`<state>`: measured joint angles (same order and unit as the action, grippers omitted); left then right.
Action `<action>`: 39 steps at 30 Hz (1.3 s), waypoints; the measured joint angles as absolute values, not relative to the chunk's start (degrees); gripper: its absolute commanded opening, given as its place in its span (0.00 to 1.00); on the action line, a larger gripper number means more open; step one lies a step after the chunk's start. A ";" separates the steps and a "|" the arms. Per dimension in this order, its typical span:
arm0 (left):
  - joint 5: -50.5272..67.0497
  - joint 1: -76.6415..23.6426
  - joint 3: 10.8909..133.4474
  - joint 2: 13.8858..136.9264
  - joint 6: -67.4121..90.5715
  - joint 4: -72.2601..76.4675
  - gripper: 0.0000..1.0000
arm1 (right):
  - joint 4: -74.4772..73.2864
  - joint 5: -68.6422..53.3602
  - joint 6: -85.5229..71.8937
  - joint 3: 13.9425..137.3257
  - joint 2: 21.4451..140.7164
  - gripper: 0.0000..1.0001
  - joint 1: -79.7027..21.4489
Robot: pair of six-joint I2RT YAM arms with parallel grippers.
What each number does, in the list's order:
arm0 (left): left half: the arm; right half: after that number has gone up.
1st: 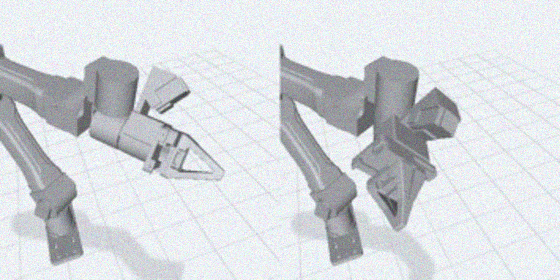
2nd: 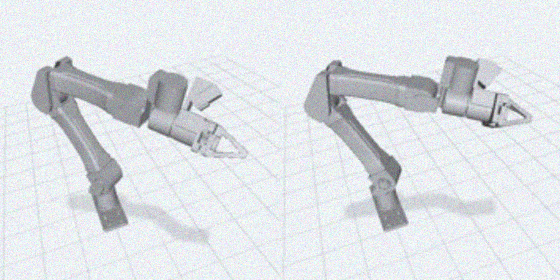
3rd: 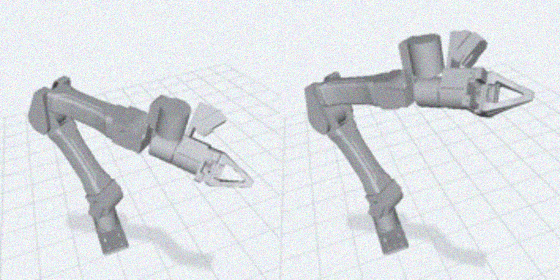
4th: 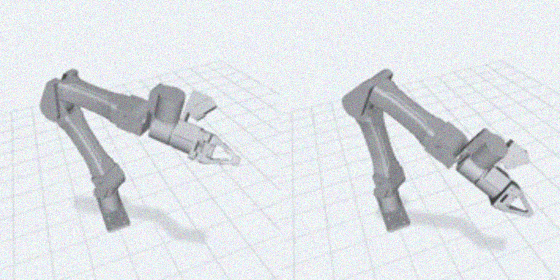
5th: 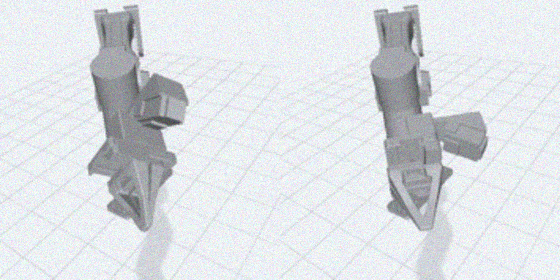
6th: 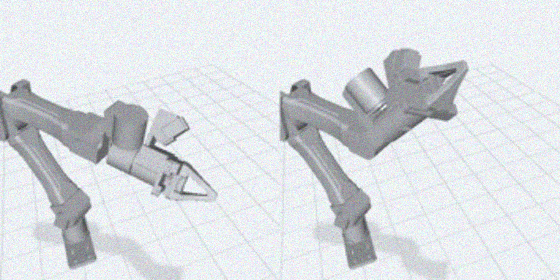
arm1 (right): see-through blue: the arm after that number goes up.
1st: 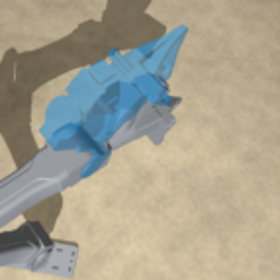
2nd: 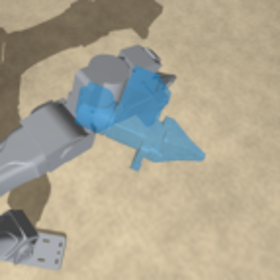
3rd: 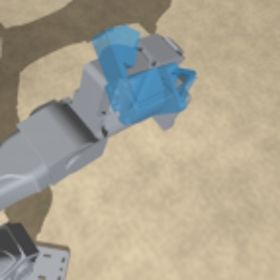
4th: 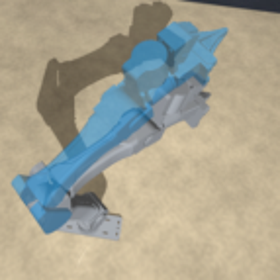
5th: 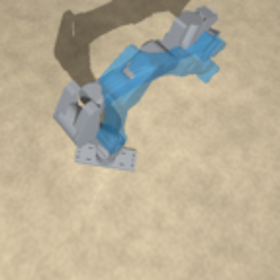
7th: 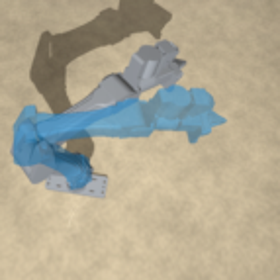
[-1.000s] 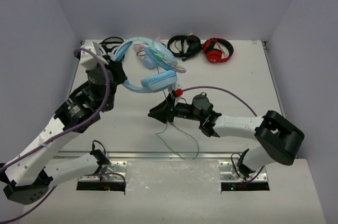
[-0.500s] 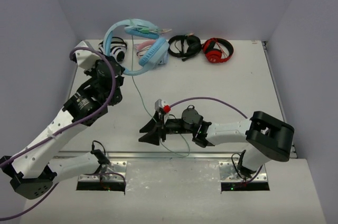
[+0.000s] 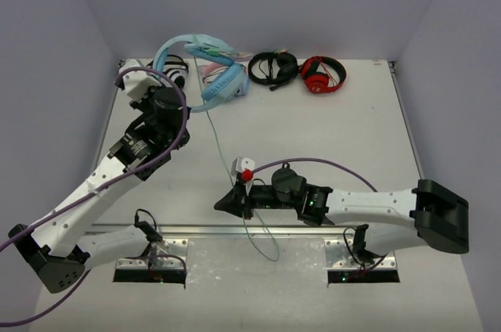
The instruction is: Wrap the headphones
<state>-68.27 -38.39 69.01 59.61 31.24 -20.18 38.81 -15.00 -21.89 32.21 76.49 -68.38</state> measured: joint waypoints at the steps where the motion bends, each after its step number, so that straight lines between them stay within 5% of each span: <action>1: -67.88 -37.23 68.40 59.94 30.87 -19.97 0.00 | 35.14 -13.30 -20.43 33.36 74.54 0.01 -69.63; 18: -64.12 -34.20 60.31 63.16 33.39 -21.26 0.00 | 8.84 -6.24 -14.13 38.70 61.45 0.03 -72.25; 24: -63.16 -34.48 60.14 63.99 37.54 -23.77 0.00 | 4.51 -4.16 -13.02 43.44 60.53 0.48 -72.38; 30: -61.41 -34.41 56.12 57.52 39.77 -23.11 0.00 | 2.81 3.95 -15.27 42.98 59.70 0.60 -72.95; 32: -60.90 -34.41 55.66 55.24 39.92 -23.22 0.00 | 2.44 6.55 -17.04 43.00 60.84 0.59 -72.86; 39: -59.29 -34.41 55.64 50.54 39.46 -21.91 0.00 | 3.27 6.76 -22.17 42.96 64.12 0.01 -70.46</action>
